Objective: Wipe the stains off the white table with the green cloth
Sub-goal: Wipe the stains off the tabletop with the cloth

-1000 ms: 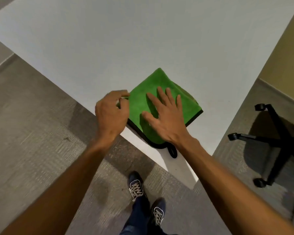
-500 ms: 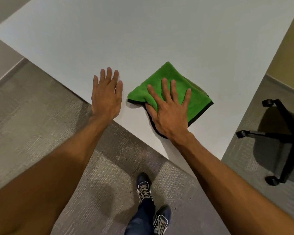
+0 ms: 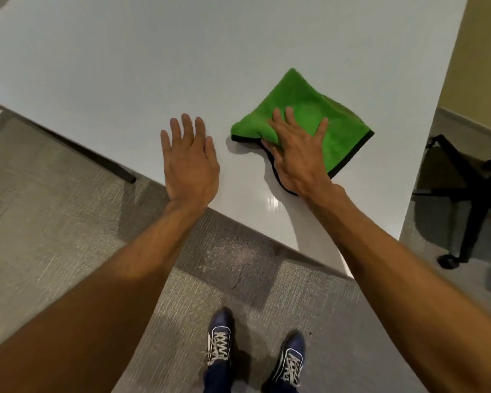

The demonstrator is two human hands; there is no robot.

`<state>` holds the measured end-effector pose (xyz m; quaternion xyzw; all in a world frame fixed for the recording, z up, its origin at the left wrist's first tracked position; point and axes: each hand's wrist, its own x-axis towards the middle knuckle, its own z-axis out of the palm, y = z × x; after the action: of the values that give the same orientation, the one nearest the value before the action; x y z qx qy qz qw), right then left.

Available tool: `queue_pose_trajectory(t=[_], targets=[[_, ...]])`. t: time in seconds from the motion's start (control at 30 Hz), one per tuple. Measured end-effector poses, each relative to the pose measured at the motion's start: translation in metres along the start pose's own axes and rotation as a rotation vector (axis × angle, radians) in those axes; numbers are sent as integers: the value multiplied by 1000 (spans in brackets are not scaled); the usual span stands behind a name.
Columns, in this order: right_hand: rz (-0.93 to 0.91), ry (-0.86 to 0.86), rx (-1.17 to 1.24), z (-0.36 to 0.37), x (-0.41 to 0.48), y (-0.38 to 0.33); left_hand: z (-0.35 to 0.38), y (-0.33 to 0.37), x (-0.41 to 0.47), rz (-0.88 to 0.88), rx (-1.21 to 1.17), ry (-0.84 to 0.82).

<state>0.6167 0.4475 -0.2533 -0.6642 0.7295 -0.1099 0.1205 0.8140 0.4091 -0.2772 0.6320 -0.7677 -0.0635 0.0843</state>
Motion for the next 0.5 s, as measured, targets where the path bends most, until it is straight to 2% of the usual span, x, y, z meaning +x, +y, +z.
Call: queue_pose_trajectory(t=[0.1, 0.23, 0.37, 0.5], targets=[[-112, -10, 79, 6, -60, -14, -6, -14, 6, 125, -14, -5], [-213, 77, -4, 25, -123, -23, -5, -22, 12, 192, -31, -42], [-164, 38, -221, 29, -109, -22, -4, -20, 13, 188, -34, -59], [-19, 66, -243, 29, -56, -17, 1, -22, 12, 171, -45, -20]])
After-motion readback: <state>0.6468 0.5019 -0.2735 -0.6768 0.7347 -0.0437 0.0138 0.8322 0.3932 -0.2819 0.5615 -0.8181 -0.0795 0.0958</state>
